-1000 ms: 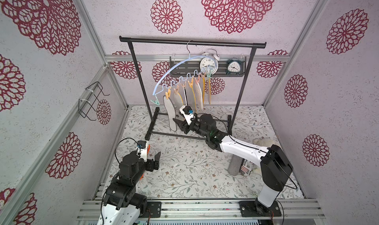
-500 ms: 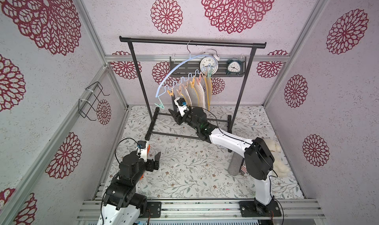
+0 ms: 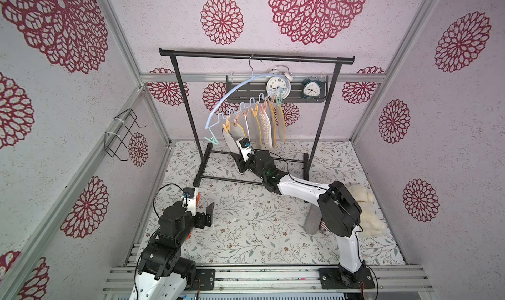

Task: Take the shoe insoles off the hanger
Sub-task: Remove the insole from the hanger.

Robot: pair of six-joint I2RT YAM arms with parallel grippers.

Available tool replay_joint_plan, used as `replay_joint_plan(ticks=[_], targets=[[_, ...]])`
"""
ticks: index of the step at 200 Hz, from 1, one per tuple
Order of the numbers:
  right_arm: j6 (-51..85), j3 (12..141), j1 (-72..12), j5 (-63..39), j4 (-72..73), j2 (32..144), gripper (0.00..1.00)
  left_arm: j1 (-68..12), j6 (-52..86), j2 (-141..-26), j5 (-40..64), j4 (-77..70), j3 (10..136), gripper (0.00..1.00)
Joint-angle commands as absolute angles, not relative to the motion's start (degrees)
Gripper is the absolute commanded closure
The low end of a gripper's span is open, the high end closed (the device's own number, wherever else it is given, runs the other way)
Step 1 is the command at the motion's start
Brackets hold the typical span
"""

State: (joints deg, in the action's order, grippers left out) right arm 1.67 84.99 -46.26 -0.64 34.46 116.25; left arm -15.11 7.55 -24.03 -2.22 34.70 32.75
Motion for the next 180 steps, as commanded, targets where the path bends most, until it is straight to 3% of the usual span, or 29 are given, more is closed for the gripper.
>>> replay_joint_plan(ticks=[1,27,86,136,180], targets=[[3.59,83.84,-45.31,-5.05,40.69,113.21,0.75,-15.59,7.56,-24.35,-1.84,34.54,34.01,0.05],[6.23,80.92,-44.40,-9.96,43.07,111.38,1.00,-15.63,7.76,-24.68,-1.02,34.55,34.60,0.06],[12.51,69.43,-41.48,-25.88,49.51,104.00,1.00,-13.67,4.03,-33.97,13.25,29.82,41.08,0.08],[16.14,60.46,-39.24,-34.20,54.12,98.24,1.00,-0.08,5.43,-52.86,39.57,8.36,44.66,0.11],[16.12,59.72,-38.50,-40.04,50.98,96.69,1.00,-1.13,3.23,-70.27,51.46,6.11,63.44,0.13]])
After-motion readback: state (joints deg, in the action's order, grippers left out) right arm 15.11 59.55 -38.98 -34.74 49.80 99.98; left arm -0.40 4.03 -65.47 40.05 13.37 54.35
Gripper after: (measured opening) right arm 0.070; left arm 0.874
